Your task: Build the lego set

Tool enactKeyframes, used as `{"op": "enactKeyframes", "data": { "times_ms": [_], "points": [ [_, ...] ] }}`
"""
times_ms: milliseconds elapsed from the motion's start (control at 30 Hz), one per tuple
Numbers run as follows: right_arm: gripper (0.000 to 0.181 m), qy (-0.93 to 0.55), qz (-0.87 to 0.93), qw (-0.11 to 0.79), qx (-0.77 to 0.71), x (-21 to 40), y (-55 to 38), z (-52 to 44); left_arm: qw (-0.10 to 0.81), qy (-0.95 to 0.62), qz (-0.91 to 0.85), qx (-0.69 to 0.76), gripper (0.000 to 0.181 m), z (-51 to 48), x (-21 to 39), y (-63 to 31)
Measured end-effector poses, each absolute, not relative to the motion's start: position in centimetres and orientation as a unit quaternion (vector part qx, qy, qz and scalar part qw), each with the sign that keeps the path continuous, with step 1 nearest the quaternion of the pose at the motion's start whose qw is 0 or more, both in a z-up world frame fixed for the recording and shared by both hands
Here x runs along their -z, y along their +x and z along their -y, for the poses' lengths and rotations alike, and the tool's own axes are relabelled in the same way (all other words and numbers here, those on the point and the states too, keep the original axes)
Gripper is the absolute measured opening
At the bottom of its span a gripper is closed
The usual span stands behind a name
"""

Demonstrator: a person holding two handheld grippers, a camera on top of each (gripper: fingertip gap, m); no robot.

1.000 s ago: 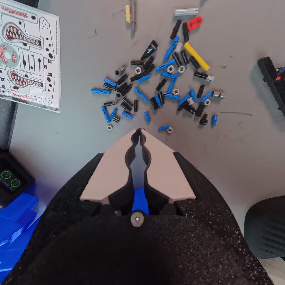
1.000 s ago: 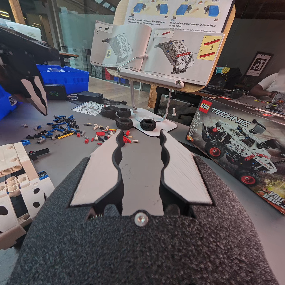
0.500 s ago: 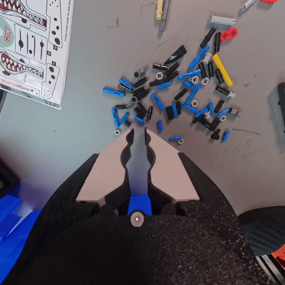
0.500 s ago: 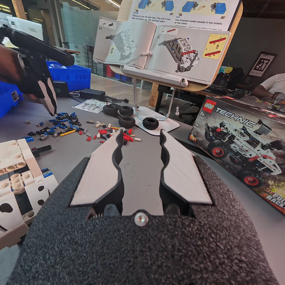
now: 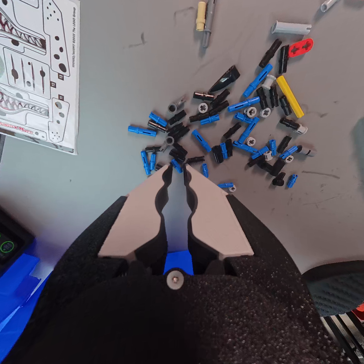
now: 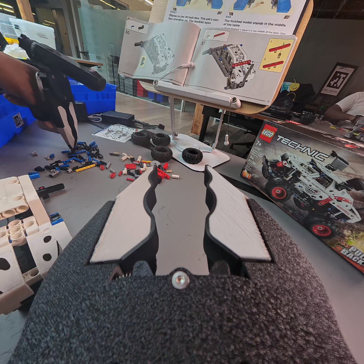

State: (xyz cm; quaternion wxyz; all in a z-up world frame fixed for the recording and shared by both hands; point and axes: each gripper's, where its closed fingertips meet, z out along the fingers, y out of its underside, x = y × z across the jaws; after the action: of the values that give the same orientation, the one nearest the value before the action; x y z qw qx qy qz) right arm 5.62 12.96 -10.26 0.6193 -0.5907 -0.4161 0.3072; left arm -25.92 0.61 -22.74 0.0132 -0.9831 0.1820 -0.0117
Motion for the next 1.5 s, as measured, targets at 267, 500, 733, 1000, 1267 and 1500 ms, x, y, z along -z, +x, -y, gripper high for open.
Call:
{"op": "enactKeyframes", "data": {
  "times_ms": [267,500,733,1000,1267,1500],
  "points": [
    [0.047,-0.593,0.420,0.615,-0.306,10.6,5.5,-13.0,0.016,-0.982,-0.189,0.008,0.006,-0.5,22.8,-26.2],
    [0.046,-0.594,0.418,0.617,-0.304,10.6,5.6,-13.1,0.065,-0.971,-0.223,-0.051,0.006,-0.6,19.4,-26.1],
    [0.047,-0.571,0.432,0.612,-0.334,9.9,5.4,-12.2,0.169,-0.928,-0.318,0.092,0.006,6.4,16.9,-11.4],
    [0.096,-0.513,0.631,0.355,-0.460,12.3,5.4,-2.8,0.222,-0.904,-0.333,0.147,0.005,12.0,21.8,-1.0],
    [0.100,-0.502,0.744,0.298,-0.325,19.0,3.6,1.1,0.236,-0.895,-0.368,0.092,0.006,11.5,22.7,-0.1],
    [0.099,-0.500,0.768,0.271,-0.294,19.4,6.0,-0.6,0.266,-0.894,-0.343,0.113,0.020,11.4,22.4,-0.5]
  ]
}}
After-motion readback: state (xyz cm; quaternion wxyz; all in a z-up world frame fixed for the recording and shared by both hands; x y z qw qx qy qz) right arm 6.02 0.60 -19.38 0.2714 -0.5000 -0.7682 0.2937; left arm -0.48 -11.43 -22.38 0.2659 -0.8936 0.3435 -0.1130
